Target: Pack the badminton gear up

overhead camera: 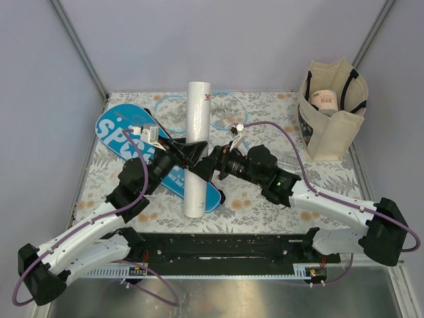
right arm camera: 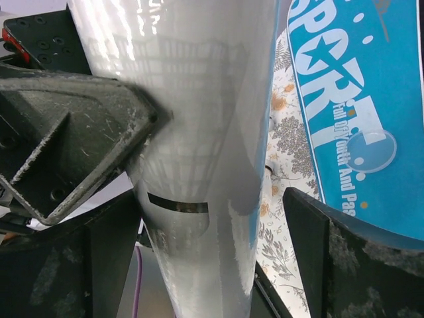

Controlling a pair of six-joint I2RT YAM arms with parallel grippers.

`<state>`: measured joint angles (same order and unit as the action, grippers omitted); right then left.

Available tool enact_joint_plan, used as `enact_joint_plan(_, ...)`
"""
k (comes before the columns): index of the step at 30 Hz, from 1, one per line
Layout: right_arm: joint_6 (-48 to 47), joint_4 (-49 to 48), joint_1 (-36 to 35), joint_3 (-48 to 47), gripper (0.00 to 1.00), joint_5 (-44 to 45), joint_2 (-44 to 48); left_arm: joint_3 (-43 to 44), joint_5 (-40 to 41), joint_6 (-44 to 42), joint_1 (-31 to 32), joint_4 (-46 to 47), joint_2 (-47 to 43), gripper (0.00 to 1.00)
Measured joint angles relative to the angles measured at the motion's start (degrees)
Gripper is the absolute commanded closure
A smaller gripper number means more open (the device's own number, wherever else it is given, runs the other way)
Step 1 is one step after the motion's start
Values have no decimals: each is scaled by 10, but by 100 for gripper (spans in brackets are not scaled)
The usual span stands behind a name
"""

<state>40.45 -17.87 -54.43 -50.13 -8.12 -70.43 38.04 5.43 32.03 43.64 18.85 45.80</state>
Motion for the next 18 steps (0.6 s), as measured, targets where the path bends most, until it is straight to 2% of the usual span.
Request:
enact_joint_plan(12,0,-27,-18,-3,9,26,-42,-2,57,31,9,-30,-5,60)
enact_joint_plan(18,-20,-14,-28,-18,21,41,-50,-2,75,43,21,-33,-9,56)
